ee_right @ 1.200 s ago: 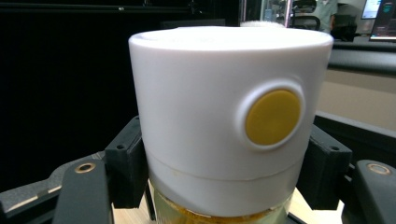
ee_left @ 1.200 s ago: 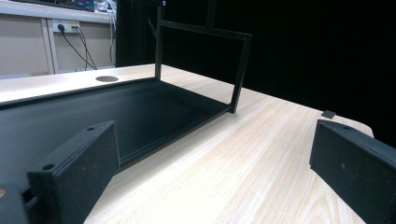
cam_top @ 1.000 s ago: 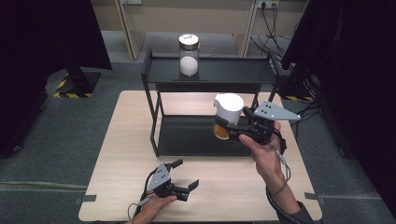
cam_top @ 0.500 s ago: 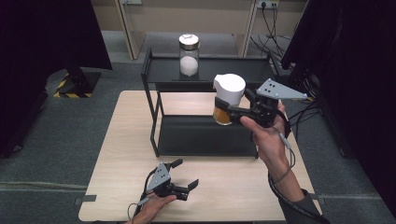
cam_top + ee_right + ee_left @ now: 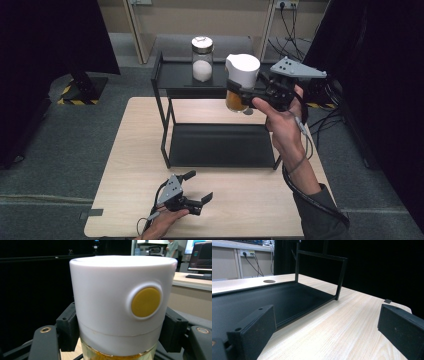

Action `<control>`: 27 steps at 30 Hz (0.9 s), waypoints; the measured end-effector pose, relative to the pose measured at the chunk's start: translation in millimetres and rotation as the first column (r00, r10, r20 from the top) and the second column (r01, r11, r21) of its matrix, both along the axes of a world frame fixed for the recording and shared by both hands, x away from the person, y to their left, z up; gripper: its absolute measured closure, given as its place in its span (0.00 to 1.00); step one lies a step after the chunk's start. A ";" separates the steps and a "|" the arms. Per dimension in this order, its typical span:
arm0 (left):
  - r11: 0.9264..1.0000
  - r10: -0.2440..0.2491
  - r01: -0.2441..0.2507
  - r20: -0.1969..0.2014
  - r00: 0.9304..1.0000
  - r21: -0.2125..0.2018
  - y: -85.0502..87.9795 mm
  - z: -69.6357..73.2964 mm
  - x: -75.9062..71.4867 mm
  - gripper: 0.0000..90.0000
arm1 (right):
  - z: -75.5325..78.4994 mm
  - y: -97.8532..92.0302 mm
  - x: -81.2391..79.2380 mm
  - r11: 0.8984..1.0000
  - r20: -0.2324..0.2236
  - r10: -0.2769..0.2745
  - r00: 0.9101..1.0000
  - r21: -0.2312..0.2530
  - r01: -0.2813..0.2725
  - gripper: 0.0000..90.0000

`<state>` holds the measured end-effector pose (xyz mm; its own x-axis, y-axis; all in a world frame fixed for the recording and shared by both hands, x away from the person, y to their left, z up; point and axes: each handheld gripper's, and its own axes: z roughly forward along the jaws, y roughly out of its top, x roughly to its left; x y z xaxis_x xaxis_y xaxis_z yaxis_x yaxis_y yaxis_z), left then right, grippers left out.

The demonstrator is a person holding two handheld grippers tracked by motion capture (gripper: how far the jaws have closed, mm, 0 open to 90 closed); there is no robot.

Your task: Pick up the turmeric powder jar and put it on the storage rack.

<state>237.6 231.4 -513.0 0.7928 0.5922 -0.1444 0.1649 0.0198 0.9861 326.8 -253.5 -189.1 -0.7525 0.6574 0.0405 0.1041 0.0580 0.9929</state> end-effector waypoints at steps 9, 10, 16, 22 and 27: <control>1.000 0.000 0.000 0.000 1.000 -0.001 0.3 0.1 0.1 0.01 | 10.1 7.6 15.7 0.999 -0.007 -0.051 0.999 0.001 0.051 0.34; 1.000 0.000 0.000 0.000 1.000 -0.001 0.3 0.1 0.1 0.01 | 10.6 8.7 17.7 0.998 -0.008 -0.058 0.998 0.001 0.058 0.34; 1.000 -0.001 0.001 0.000 1.000 -0.002 0.1 -0.1 0.0 0.01 | 11.5 15.9 29.7 0.995 -0.013 -0.102 0.995 -0.002 0.102 0.34; 1.000 -0.002 0.002 0.001 1.000 -0.002 -0.3 -0.1 -0.2 0.01 | 10.1 24.1 40.4 0.989 -0.003 -0.150 0.989 -0.012 0.150 0.34; 1.000 -0.003 0.003 -0.001 1.000 -0.005 -0.3 -0.1 -0.4 0.01 | 9.6 29.8 47.1 0.983 0.006 -0.184 0.983 -0.011 0.184 0.34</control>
<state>237.2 231.0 -513.1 0.7945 0.5890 -0.1479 0.1658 0.0239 0.9859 373.8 -223.7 -179.4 -0.6189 0.7849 0.0293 0.1094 0.0493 0.9928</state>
